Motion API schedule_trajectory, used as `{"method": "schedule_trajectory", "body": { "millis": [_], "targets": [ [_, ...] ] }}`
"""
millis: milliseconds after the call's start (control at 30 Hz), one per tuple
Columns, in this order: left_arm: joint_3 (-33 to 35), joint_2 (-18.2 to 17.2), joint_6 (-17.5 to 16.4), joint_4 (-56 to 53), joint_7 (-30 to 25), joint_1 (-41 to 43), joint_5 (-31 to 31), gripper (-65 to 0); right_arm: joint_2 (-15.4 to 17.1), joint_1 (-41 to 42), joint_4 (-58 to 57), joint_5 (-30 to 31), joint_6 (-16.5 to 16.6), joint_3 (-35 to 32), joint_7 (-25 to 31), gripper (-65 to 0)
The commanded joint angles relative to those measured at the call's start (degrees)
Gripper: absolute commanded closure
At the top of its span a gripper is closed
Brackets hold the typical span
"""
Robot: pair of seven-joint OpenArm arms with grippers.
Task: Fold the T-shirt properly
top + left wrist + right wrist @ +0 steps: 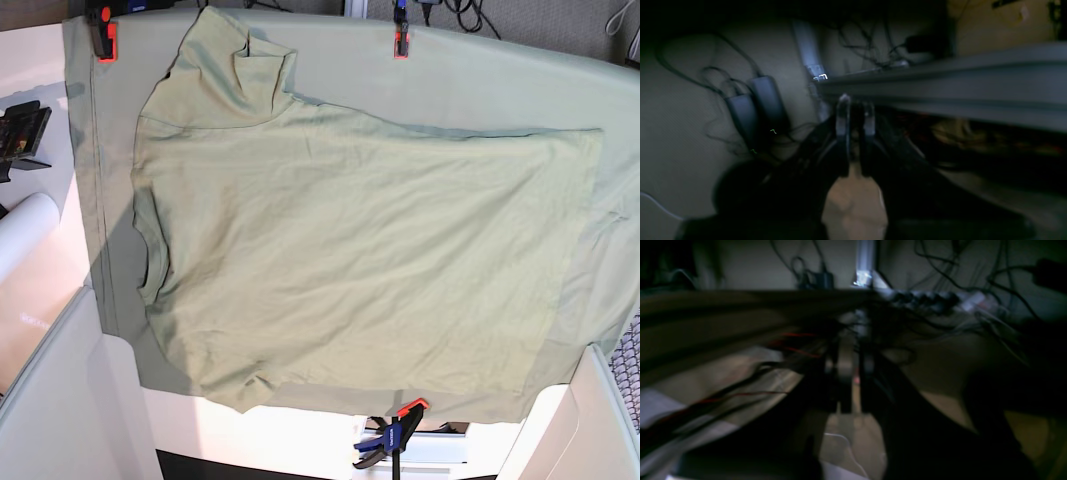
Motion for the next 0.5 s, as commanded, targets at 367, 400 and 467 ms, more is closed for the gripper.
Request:
{"method": "schedule_trajectory", "body": {
  "millis": [367, 400, 467],
  "targets": [
    [-6.64, -5.14, -0.97, 14.34, -0.79, 8.92, -5.55, -28.9, -2.23, 0.85, 27.65, 8.02, -2.80, 14.62, -7.65, -33.2],
    [-6.64, -5.53, -0.97, 14.58, -0.37, 9.03, -5.53, -28.8, -2.78, 2.08, 27.63, 7.91, -4.81, 15.82, -7.65, -35.8],
    [-6.75, -5.95, -0.97, 14.84, 0.57, 9.05, -5.55, -28.8, -3.80, 4.31, 27.41, 7.67, -7.54, 17.81, -7.63, -37.5]
  ]
}}
